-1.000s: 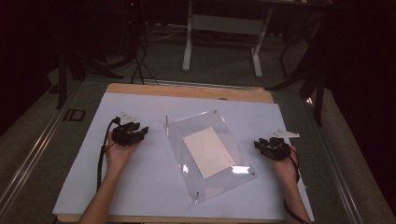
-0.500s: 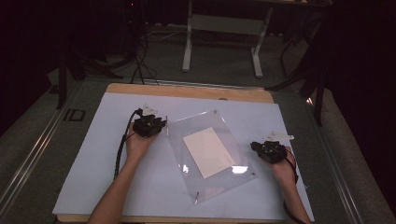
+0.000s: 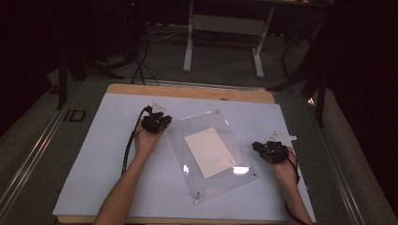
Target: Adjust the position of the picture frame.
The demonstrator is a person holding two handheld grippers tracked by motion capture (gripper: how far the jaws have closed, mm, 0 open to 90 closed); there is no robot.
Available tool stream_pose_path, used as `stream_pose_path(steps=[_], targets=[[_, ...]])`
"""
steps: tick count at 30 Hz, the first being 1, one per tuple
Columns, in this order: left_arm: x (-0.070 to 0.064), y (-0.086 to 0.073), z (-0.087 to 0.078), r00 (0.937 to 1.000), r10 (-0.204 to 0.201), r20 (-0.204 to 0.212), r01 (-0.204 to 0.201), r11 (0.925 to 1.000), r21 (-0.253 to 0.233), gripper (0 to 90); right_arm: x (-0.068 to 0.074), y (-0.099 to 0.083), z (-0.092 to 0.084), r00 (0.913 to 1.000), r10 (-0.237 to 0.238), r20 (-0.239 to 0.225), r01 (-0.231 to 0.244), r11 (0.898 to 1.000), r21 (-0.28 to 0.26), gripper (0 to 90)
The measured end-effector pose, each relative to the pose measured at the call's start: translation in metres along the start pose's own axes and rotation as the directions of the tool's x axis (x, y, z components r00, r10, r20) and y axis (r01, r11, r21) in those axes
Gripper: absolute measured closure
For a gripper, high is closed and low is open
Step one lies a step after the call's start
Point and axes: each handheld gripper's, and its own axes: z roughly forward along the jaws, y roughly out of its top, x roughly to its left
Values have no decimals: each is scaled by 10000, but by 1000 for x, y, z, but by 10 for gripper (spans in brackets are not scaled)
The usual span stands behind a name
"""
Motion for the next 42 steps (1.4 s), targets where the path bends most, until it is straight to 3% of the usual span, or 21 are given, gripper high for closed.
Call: stream_pose_path(steps=[5, 9, 16, 19, 21, 26, 29, 31, 34, 42], targets=[[0, 19, 18, 9999, 159, 61, -160, 9996, 214, 856, 2, 2, 3, 10000, -25, -73, 25, 10000, -19, 827], [-3, 34, 36, 10000, 54, 53, -57, 9989, 474, 855, 3, 1, 5, 9999, -6, -149, 6, 10000, 4, 828], [-27, 56, 66, 9996, 102, 249, -117, 9980, 621, 851, 5, 1, 5, 9996, -84, -276, 81, 9999, -121, 829], [-35, 61, 74, 9984, -206, 525, 172, 9978, 647, 837, 5, 0, 5, 9996, -73, -285, 70, 9999, -106, 829], [-37, 62, 75, 9953, -511, 819, 470, 9976, 508, 753, 5, -1, 5, 9996, -84, -261, 81, 9999, -101, 829], [-36, 57, 66, 9926, -549, 1087, 497, 9975, 498, 587, 4, -2, 5, 9996, -82, -273, 80, 9999, -87, 826], [-34, 52, 55, 9914, -624, 1148, 587, 9976, 357, 549, 5, -2, 7, 9996, -75, -260, 74, 10000, -32, 813], [-33, 47, 45, 9850, -863, 1491, 853, 9963, 132, 546, 6, -1, 7, 9997, -93, -230, 91, 9999, -50, 801], [-34, 34, 28, 9780, -905, 1879, 940, 9955, -101, 537, 7, 0, 9, 9996, -132, -265, 131, 9999, -74, 792], [-40, 6, -7, 9759, -484, 2126, 543, 9983, -220, 531, 12, 4, 13, 9989, -302, -350, 300, 9995, -54, 777]])
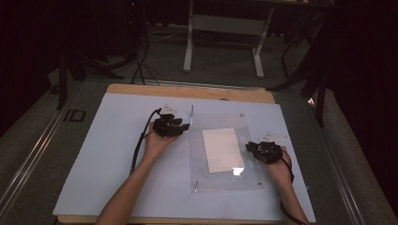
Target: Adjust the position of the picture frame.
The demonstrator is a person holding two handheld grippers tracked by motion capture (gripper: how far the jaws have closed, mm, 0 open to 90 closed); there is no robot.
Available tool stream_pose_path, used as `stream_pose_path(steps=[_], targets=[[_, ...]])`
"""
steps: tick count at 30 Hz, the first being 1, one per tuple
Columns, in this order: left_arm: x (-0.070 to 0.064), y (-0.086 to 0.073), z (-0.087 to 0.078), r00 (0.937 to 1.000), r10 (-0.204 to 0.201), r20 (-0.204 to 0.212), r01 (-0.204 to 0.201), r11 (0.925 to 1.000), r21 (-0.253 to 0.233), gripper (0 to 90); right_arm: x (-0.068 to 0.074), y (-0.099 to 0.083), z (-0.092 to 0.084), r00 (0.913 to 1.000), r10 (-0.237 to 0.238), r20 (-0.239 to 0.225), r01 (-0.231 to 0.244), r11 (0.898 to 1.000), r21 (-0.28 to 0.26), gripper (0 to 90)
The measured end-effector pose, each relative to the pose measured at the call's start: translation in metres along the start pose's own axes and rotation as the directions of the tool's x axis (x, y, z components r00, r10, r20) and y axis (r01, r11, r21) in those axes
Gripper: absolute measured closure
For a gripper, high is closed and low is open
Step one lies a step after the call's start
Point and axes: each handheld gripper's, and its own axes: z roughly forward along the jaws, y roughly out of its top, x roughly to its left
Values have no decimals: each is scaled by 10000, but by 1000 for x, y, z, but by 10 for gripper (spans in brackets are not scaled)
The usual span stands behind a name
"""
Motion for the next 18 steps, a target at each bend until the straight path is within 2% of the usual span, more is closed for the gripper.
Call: stream_pose_path(steps=[2, 6, 9, 13, 14, 18], targets=[[-4, -8, -8, 9998, 190, 81, -191, 9998, 34, 525, 0, 0, 0, 10000, 28, -13, -28, 10000, 1, 774], [-15, -18, -20, 9976, 448, 523, -446, 9990, -60, 510, 0, 0, 1, 10000, 30, -20, -30, 10000, -26, 769], [-24, -25, -31, 9940, 544, 948, -515, 9982, -322, 509, 0, 1, 2, 9999, 85, -60, -85, 9999, -80, 761], [-33, -31, -39, 9907, 728, 1153, -698, 9971, -300, 497, 1, 2, 3, 9998, 116, -136, -118, 9998, -153, 750], [-41, -37, -44, 9870, 938, 1301, -913, 9955, -248, 491, 1, 2, 3, 9998, 111, -177, -114, 9998, -157, 747], [-50, -45, -50, 9824, 1030, 1558, -1001, 9946, -265, 487, 3, 3, 5, 9998, 66, -199, -69, 9999, -113, 732]])
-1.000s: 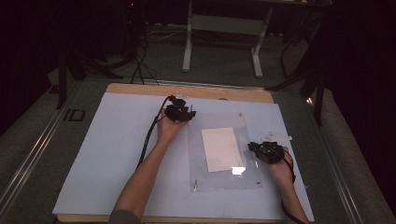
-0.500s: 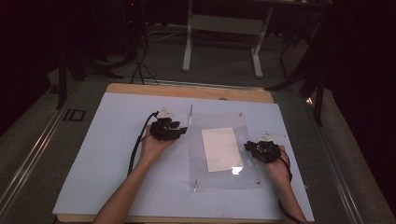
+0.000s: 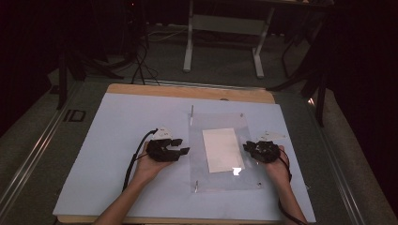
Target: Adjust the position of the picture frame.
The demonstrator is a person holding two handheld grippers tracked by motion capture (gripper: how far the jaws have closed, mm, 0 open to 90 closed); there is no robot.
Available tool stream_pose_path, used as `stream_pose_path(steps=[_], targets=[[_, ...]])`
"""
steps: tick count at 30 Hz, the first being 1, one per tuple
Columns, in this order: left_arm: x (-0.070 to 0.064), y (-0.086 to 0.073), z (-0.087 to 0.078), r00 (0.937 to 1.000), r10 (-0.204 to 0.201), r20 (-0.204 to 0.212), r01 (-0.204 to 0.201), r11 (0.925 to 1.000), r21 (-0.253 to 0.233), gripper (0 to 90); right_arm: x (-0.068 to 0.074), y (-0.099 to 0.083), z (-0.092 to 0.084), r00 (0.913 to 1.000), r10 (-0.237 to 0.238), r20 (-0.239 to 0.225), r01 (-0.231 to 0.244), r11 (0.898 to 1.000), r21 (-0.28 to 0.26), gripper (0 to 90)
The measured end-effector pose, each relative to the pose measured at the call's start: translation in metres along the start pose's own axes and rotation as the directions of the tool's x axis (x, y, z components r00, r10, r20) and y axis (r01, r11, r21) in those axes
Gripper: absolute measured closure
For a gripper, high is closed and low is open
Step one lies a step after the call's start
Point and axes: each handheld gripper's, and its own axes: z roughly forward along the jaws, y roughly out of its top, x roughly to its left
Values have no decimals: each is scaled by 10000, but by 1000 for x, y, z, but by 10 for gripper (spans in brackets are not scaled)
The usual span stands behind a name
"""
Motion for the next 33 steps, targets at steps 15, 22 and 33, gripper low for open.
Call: stream_pose_path(steps=[15, 22, 33], targets=[[-33, -21, -3, 9936, 1077, 335, -1095, 9923, 579, 466, 1, -1, 3, 10000, -9, 4, 9, 10000, 84, 714], [-43, -27, -7, 9895, 1259, 706, -1291, 9907, 432, 456, -1, -4, 3, 10000, 86, 39, -86, 9999, 93, 712], [-55, -40, -17, 9751, 1650, 1481, -1711, 9848, 291, 481, -2, -5, 2, 9999, 107, 53, -108, 9999, 82, 709]])
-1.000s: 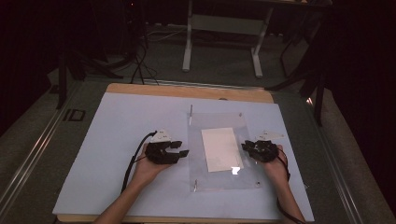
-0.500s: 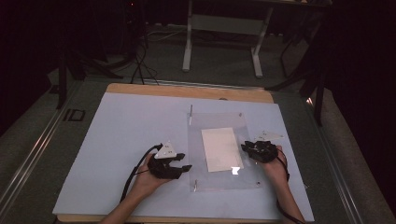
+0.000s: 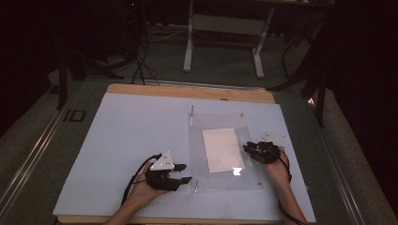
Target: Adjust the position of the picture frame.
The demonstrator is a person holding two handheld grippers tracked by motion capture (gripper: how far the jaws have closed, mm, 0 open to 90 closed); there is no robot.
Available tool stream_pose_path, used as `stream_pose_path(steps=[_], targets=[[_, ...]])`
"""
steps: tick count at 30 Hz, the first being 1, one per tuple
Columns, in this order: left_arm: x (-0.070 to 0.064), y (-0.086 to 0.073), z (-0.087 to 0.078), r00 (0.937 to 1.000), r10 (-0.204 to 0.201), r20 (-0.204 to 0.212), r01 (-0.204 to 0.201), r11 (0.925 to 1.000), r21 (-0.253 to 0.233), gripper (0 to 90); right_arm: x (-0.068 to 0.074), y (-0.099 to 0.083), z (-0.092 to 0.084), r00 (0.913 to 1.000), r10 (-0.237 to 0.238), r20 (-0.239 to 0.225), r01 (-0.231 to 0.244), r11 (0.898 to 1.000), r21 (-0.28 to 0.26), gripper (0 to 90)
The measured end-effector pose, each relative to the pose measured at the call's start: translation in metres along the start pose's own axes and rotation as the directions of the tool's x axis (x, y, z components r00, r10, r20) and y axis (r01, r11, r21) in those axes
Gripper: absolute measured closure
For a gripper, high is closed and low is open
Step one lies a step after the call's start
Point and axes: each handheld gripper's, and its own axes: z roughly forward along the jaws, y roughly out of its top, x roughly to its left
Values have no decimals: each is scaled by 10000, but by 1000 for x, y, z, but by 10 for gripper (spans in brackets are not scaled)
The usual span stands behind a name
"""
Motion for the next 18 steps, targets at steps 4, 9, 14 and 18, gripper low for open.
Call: stream_pose_path(steps=[4, 9, 14, 18], targets=[[-6, -1, 1, 9991, 425, 83, -425, 9991, 87, 504, 0, 0, -1, 10000, 11, 26, -11, 10000, -20, 709], [-10, -2, 4, 9970, 650, 409, -659, 9976, 198, 556, 0, 0, -1, 10000, 23, 44, -22, 10000, -23, 709], [-12, -2, 8, 9959, 720, 547, -733, 9970, 229, 570, 0, 0, -1, 10000, 22, 44, -22, 10000, -26, 708], [-17, 1, 19, 9933, 880, 752, -905, 9954, 313, 581, 1, 0, 1, 10000, -34, 30, 34, 10000, -1, 706]])
